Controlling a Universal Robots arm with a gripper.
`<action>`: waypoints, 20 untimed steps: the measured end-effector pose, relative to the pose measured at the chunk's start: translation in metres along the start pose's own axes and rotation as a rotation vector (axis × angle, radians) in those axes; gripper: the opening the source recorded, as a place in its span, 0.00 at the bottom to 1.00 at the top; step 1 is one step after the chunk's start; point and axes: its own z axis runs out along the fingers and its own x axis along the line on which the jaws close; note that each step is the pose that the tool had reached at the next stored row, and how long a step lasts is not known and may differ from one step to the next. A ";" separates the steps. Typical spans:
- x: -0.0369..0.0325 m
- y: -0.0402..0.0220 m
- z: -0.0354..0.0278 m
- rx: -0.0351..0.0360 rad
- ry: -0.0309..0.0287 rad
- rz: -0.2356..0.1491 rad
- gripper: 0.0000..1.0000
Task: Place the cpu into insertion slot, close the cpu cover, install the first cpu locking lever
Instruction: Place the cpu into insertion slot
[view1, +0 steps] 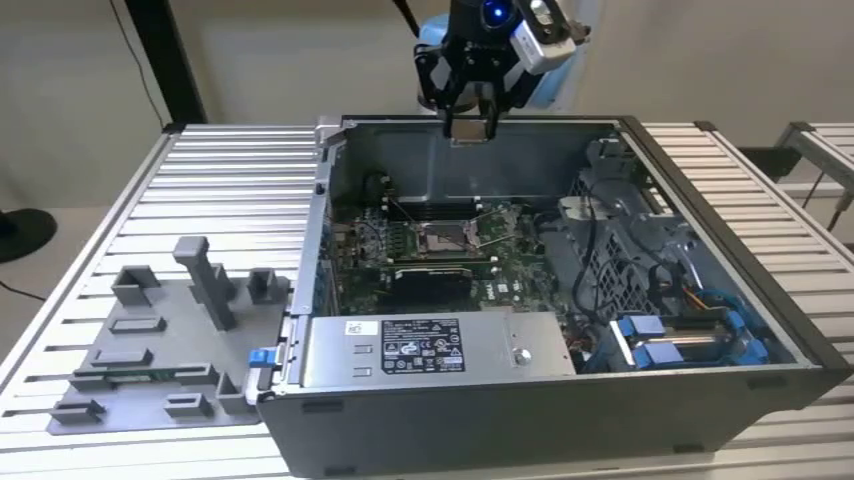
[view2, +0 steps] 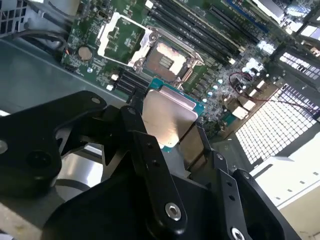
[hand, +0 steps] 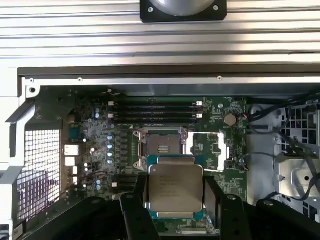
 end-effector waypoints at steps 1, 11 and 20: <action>0.0000 0.0033 0.0003 0.0005 0.0000 0.000 0.00; 0.0012 0.0181 0.0021 0.0012 -0.0004 0.000 0.00; 0.0019 0.0181 0.0021 0.0016 0.0011 -0.018 0.00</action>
